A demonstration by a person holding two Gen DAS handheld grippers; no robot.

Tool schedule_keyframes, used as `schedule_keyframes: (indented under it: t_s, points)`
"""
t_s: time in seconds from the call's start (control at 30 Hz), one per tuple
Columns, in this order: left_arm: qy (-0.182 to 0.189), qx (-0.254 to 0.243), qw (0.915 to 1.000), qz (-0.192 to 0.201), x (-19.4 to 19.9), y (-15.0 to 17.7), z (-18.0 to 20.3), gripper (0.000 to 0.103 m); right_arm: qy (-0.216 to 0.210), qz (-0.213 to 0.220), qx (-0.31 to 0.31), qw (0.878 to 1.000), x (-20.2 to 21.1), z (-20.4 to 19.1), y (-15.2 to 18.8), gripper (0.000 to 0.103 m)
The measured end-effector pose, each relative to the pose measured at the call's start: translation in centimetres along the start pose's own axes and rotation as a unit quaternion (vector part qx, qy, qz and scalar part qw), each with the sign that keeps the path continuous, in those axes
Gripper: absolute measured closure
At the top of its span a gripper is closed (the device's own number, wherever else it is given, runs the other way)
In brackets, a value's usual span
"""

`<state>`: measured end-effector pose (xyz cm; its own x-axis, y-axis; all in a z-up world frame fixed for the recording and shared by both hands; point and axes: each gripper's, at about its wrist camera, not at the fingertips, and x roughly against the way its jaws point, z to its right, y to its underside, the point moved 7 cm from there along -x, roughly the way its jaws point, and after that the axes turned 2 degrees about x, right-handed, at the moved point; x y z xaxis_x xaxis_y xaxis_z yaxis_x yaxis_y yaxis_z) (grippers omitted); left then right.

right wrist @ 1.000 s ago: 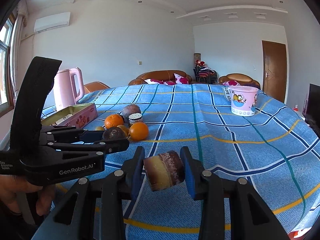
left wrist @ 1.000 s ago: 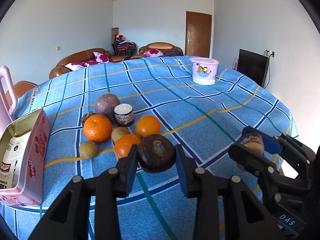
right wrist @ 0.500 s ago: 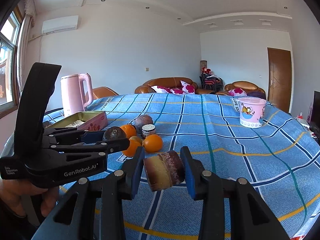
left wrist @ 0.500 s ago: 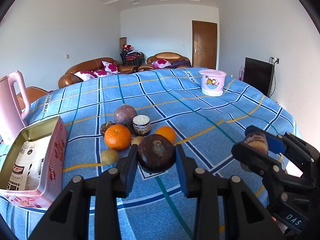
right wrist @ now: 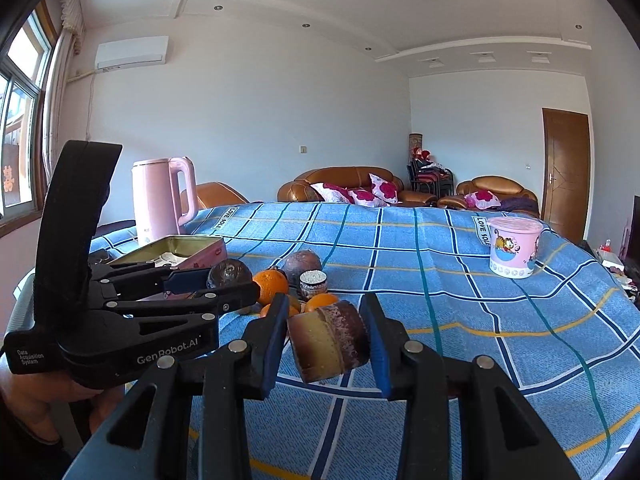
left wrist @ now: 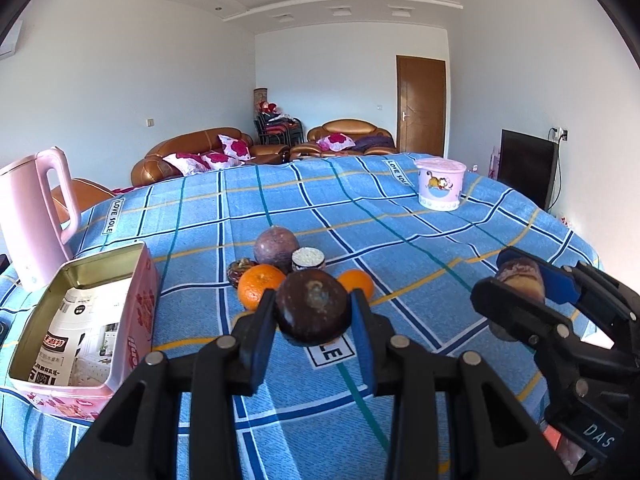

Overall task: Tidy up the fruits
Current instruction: 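Carry the mangosteen with the left gripper toward the pink tin while the right carries the pastry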

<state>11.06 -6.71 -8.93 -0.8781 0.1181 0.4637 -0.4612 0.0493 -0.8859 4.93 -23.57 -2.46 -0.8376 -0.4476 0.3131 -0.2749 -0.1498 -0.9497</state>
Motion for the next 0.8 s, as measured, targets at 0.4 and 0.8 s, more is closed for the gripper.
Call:
schedule_keyframes:
  t_s: [0.4, 0.8]
  points:
    - [-0.014, 0.011, 0.9997, 0.015, 0.6, -0.6, -1.5, 0.065, -0.008, 0.01, 0.011, 1.0, -0.3, -0.9, -1.3, 0.064]
    - [-0.029, 0.026, 0.9989, 0.026, 1.3, -0.9, -3.2, 0.065, -0.021, 0.019, 0.023, 0.999, -0.9, -2.2, -2.6, 0.064]
